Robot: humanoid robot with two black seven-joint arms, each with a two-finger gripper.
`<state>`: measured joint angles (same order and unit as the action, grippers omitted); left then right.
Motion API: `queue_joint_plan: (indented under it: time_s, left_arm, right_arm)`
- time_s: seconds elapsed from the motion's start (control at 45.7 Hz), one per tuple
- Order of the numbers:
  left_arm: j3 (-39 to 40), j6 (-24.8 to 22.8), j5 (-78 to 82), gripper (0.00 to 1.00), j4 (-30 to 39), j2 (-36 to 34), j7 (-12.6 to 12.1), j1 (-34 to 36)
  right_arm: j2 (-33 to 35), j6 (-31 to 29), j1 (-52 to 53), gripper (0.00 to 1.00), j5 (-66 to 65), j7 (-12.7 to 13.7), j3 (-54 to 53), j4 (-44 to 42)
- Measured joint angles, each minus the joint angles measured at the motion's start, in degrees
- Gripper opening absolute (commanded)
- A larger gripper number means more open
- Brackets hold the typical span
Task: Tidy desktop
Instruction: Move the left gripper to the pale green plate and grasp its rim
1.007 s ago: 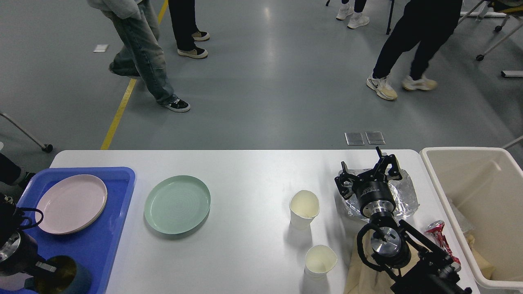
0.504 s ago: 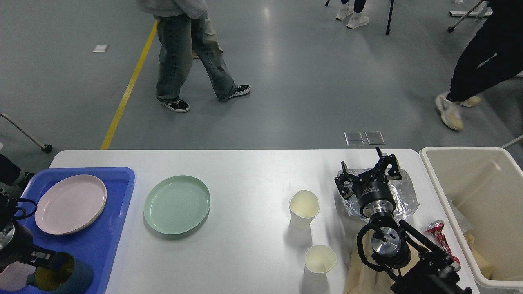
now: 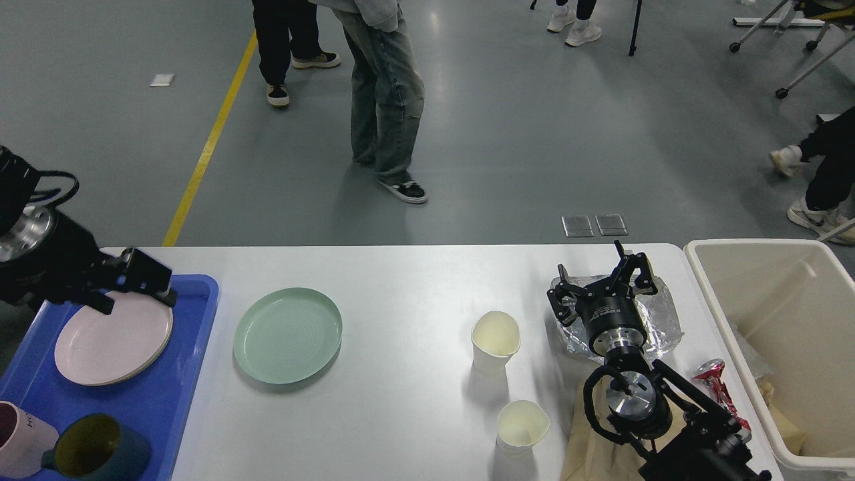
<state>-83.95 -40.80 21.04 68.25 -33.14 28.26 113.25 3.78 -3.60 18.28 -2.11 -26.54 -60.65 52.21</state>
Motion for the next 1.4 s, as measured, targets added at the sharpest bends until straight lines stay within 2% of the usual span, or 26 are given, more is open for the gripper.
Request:
queue_joint_plan:
  time_s: [0.066,0.197,0.307,0.416,0.613,0.744,1.051,1.204,1.401]
  left_arm:
    - [0.6,-1.2,-5.2,0.95,0.0,1.0,-1.0,0.4]
    - [0.8,-0.1,-15.8,0.94,-0.3,5.9,-5.3,-1.9]
    - [0.9,5.1,-24.7,0.94,-0.3,8.2,-9.8,-7.5]
    - [1.0,12.6,-32.5,0.94,-0.3,10.4,-11.8,-13.8]
    - [2.4,27.2,-44.4,0.94,-0.1,14.4,-12.3,-24.1]
    - [6.1,33.5,-47.1,0.93,-0.1,15.0,-12.3,-28.6]
    - [13.7,43.2,-47.5,0.9,-0.2,16.6,-12.6,-36.5]
    - [15.0,44.3,-47.9,0.87,-0.2,17.4,-13.7,-38.2]
    - [15.1,46.2,-49.0,0.82,-1.0,17.5,-13.9,-39.3]
  right_arm:
    - [0.0,0.0,0.0,1.0,0.0,0.0,0.0,0.0]
    - [0.0,0.0,0.0,1.0,0.0,0.0,0.0,0.0]
    - [0.0,0.0,0.0,1.0,0.0,0.0,0.0,0.0]
    - [0.0,0.0,0.0,1.0,0.0,0.0,0.0,0.0]
    - [0.0,0.0,0.1,1.0,0.0,0.0,0.0,0.0]
    - [0.0,0.0,0.1,1.0,0.0,0.0,0.0,0.0]
    - [0.0,0.0,0.0,1.0,0.0,0.0,0.0,0.0]
    - [0.0,0.0,0.0,1.0,0.0,0.0,0.0,0.0]
    - [0.0,0.0,0.0,1.0,0.0,0.0,0.0,0.0]
